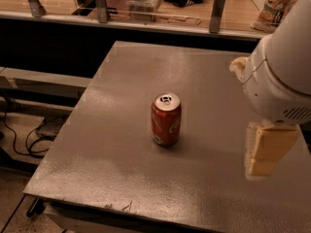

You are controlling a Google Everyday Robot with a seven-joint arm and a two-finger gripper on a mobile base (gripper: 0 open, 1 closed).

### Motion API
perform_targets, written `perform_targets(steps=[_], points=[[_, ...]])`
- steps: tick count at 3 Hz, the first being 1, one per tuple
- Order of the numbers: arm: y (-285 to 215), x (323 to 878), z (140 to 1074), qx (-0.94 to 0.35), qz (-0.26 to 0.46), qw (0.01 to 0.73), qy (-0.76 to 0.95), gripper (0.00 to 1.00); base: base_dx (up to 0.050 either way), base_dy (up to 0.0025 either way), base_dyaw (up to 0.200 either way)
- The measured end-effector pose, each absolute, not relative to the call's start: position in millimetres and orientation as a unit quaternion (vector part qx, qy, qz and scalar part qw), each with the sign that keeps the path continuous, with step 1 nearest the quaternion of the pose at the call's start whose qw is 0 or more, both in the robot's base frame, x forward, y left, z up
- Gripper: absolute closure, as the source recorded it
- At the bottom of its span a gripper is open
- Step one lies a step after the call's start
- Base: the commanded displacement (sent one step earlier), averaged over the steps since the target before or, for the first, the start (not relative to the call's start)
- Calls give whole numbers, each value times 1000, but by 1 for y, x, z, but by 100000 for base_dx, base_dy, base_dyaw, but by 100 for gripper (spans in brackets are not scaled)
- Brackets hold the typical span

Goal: Pick green rice chip bag

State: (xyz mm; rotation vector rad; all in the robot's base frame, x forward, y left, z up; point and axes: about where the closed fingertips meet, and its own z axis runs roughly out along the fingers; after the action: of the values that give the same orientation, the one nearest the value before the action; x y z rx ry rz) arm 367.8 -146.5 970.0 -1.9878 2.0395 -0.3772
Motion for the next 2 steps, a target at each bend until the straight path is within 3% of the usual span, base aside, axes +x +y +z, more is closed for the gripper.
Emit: perform_targets(steps=[2], points=[[-147,368,970,-686,-130,134,704,0,0,0,0]])
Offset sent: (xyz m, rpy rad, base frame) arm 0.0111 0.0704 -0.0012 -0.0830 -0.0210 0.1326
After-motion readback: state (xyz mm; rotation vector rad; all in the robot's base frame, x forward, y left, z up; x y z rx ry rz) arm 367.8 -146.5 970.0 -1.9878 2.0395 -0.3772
